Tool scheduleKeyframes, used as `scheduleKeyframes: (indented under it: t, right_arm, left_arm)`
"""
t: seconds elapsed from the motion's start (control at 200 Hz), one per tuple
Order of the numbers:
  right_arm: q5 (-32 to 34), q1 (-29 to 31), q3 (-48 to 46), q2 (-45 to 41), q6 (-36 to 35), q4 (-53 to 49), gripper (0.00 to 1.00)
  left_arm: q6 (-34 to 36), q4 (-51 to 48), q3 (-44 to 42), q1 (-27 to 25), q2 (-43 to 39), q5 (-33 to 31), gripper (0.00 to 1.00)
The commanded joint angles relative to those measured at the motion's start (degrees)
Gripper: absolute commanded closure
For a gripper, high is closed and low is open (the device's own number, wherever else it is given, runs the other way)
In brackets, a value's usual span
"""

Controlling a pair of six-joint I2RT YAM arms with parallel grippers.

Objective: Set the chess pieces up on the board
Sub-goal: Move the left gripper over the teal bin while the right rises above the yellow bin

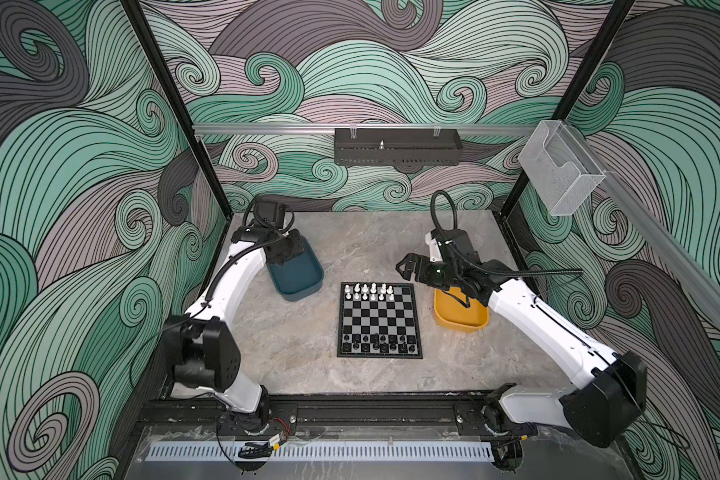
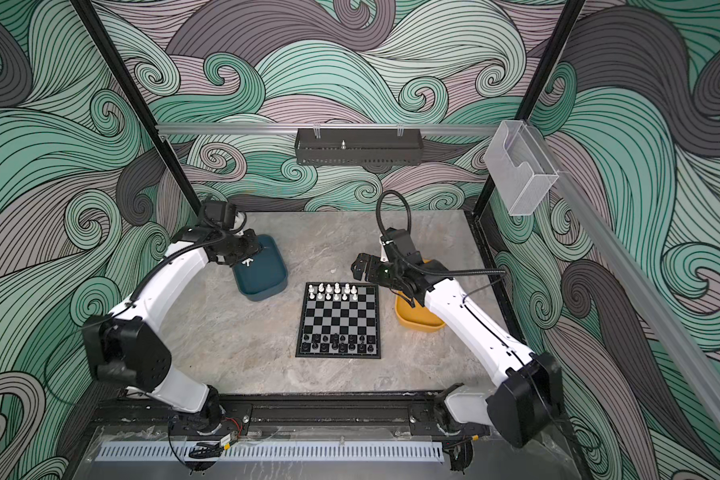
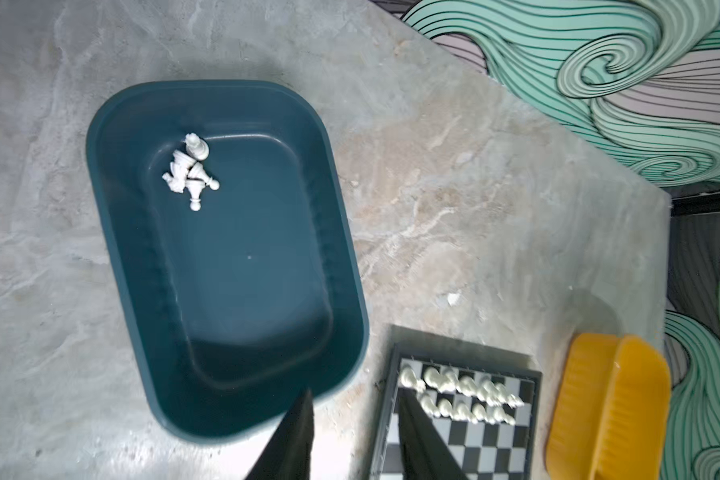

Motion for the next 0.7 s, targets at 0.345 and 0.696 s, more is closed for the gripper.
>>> scheduleKeyframes:
  t: [0.345, 0.696]
  right_arm:
    - [-0.3, 4.7, 6.7, 5.5, -5.9, -1.0, 0.0]
    - [-0.9, 4.6, 5.3, 2.5, -6.6, -2.1, 0.0]
  left_arm:
    - [1.3, -5.5, 7.7, 1.7, 18.6, 9.6, 0.87]
    - [5.2, -6.2, 3.1, -0.7, 20.6, 12.8, 0.83]
